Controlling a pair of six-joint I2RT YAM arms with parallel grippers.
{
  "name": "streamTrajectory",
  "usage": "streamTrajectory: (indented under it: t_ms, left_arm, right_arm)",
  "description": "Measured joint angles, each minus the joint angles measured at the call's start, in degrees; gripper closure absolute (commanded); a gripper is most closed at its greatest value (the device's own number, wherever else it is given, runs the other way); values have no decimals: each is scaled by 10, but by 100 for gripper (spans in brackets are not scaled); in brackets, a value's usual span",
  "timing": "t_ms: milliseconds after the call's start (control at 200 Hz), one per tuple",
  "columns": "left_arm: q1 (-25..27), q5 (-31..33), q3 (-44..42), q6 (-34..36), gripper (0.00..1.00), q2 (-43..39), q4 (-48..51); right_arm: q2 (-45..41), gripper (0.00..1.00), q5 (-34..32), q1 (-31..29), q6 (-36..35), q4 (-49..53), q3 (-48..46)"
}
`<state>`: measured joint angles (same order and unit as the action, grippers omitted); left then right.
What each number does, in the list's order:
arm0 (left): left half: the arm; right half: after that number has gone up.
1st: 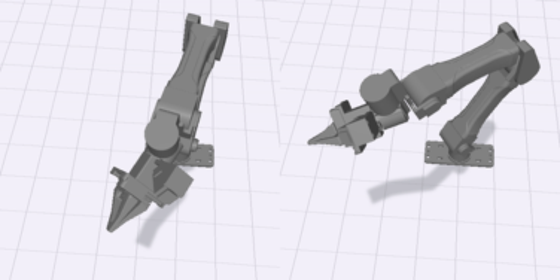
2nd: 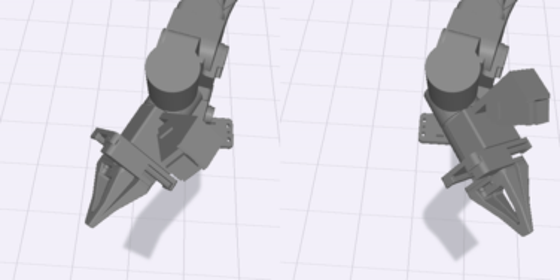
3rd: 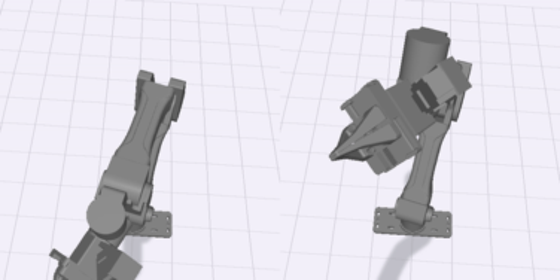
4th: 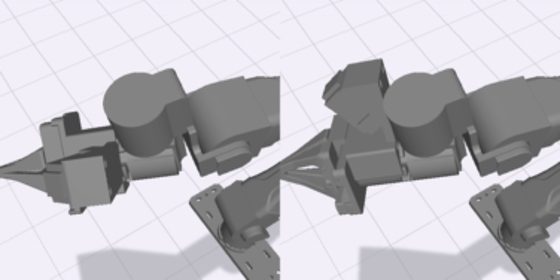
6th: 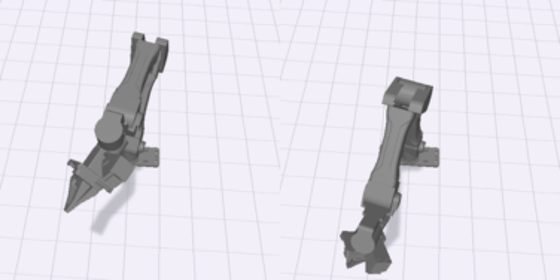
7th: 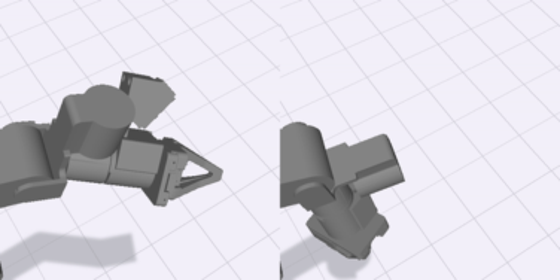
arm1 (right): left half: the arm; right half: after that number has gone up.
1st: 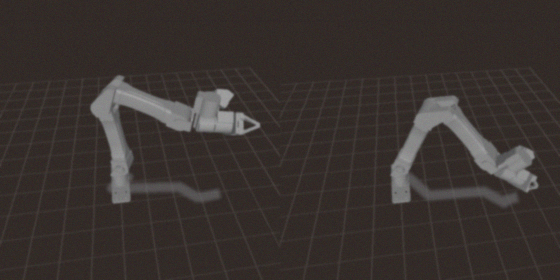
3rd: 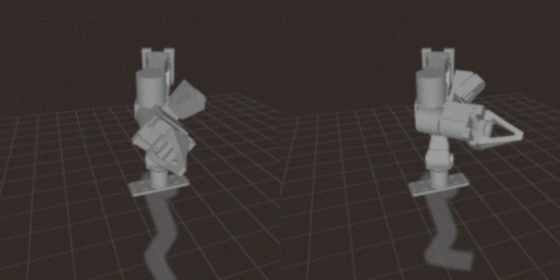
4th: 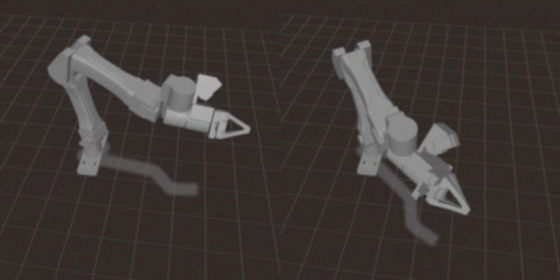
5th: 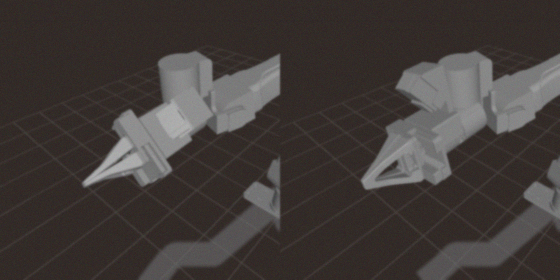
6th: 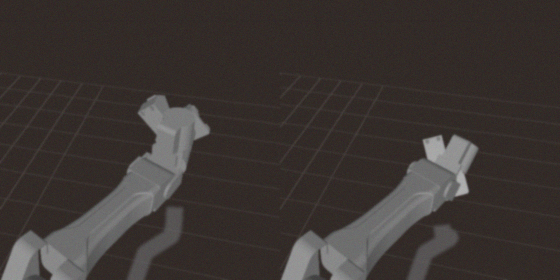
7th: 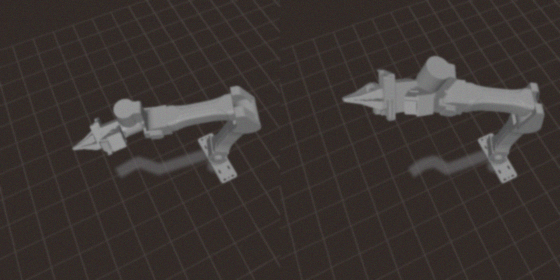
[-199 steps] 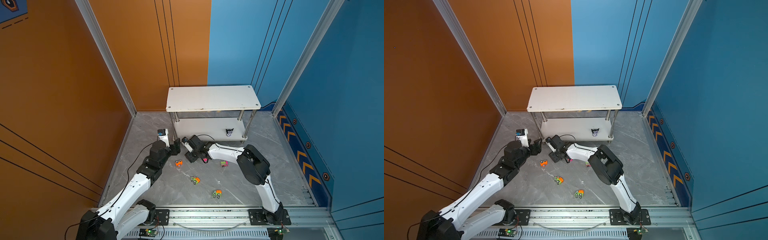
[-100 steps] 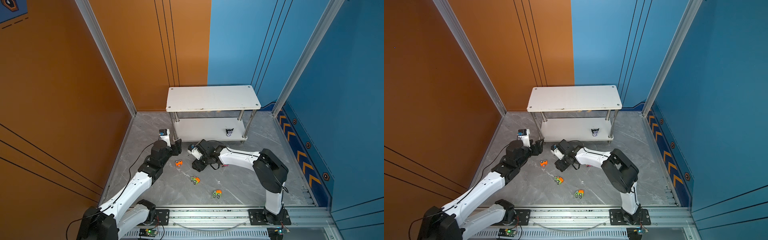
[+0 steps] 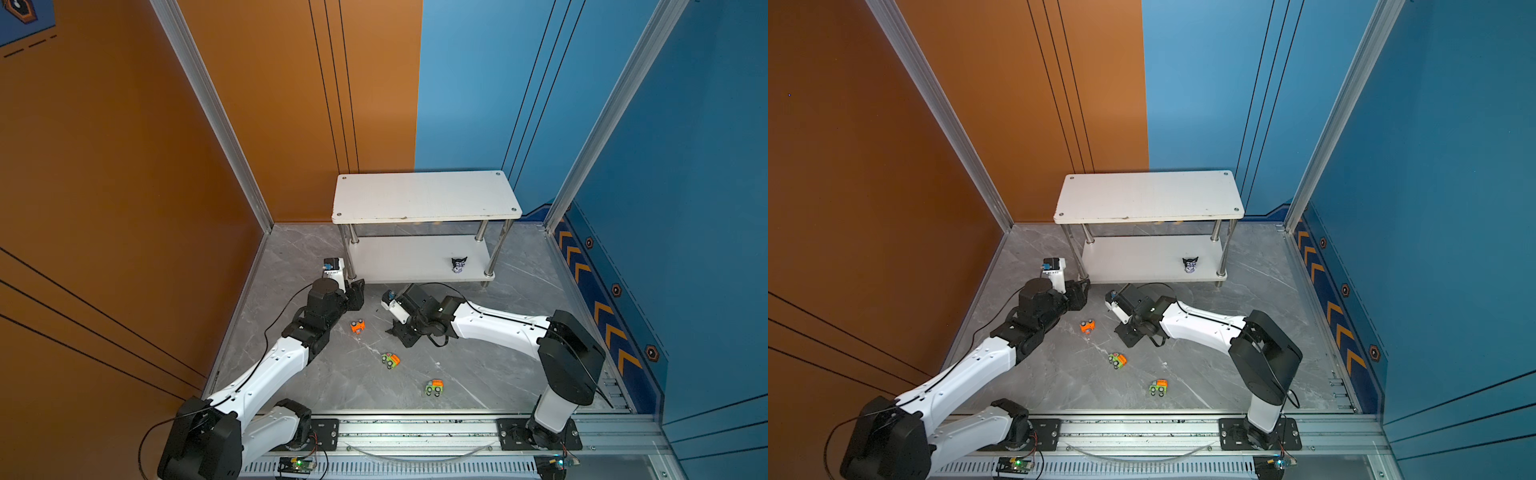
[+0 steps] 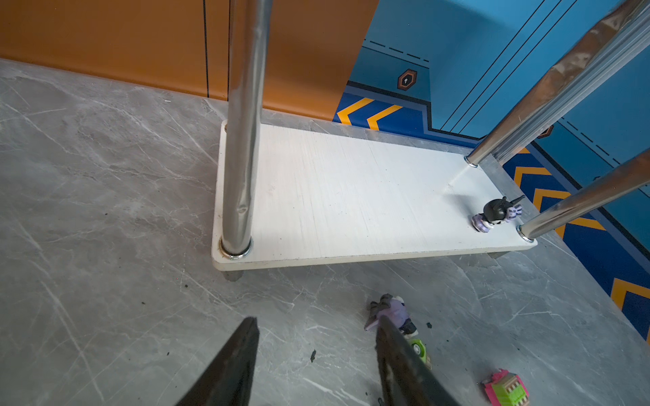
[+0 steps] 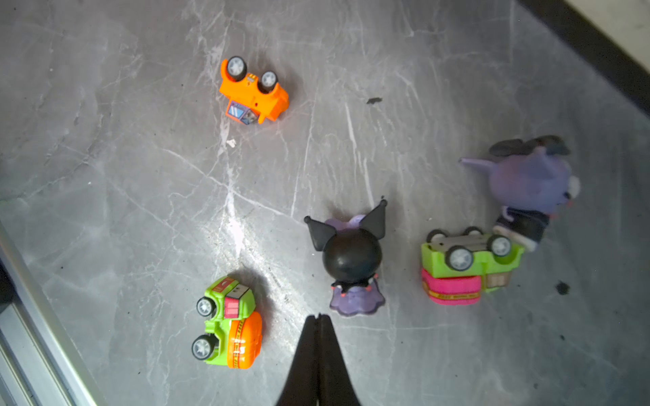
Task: Place and organize the plastic toys onto the shelf
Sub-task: 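Lower the right gripper and close it on the second Kuromi figure's head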
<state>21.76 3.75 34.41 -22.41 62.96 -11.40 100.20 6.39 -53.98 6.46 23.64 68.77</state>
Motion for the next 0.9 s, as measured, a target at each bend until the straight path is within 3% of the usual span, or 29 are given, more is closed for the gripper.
streamTrajectory:
  t_ms: [215,446,901]
  left_arm:
    - [0,0,5,-2,44,8,0]
    - [0,0,5,-2,44,8,0]
    - [0,0,5,-2,43,8,0]
  right_arm:
    - [46,100,11,-10,0,-1,0]
    - [86,100,8,20,0,0,0]
    - [104,100,-73,71,26,-16,28]
